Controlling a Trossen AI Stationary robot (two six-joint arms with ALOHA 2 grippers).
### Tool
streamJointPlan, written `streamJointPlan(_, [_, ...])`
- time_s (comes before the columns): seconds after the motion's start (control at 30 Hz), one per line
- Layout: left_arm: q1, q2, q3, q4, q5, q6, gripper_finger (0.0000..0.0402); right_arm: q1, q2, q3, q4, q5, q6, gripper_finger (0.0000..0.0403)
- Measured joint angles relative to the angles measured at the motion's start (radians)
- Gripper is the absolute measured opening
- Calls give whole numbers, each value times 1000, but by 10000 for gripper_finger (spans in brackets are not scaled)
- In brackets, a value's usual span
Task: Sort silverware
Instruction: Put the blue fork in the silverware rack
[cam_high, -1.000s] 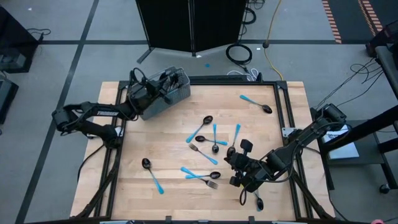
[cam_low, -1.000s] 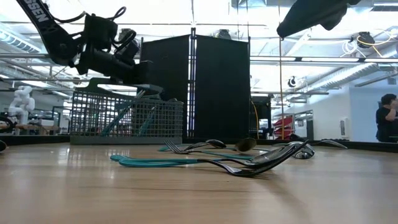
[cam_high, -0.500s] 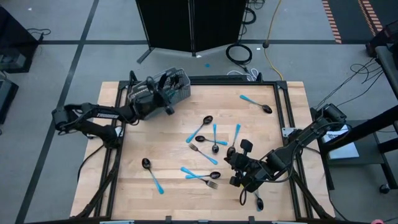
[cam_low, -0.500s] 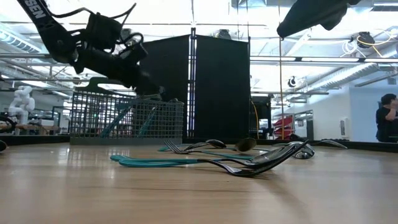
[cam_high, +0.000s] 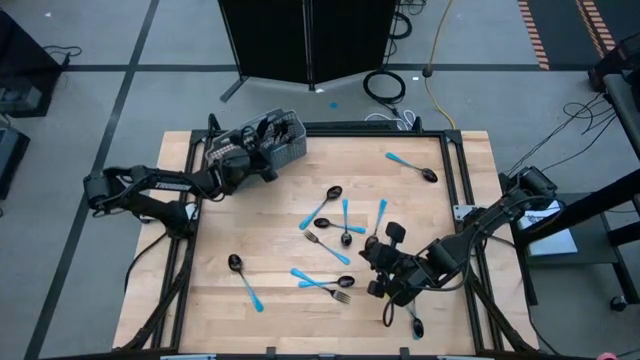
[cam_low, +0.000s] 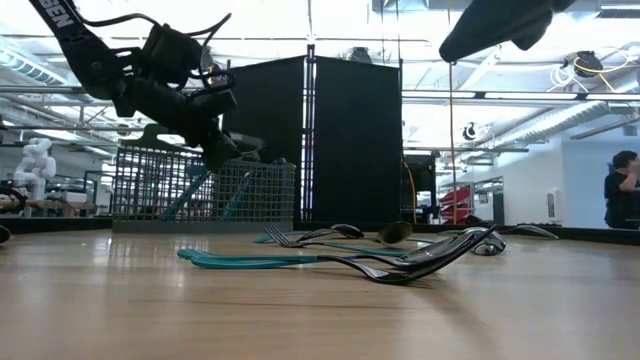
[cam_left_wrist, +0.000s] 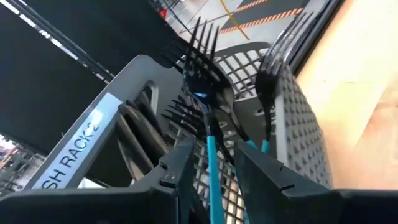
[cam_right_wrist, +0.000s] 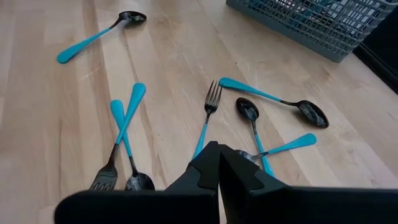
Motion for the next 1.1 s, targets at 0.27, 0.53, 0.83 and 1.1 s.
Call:
streamJointPlan(0.27, [21, 23, 53, -117, 29, -9, 112, -10, 0, 0, 1, 0, -2, 0])
streamJointPlan(0.53, [48, 88, 193, -368, -28, -107, 118, -15, 0, 0, 1, -2, -20, 0])
streamJointPlan(0.83, [44, 174, 279, -431, -66, -167, 148, -16, 0, 0, 1, -8, -20, 0])
streamJointPlan(1.1, [43, 210, 285, -437, -23, -171, 121, -16, 0, 0, 2, -9, -20, 0])
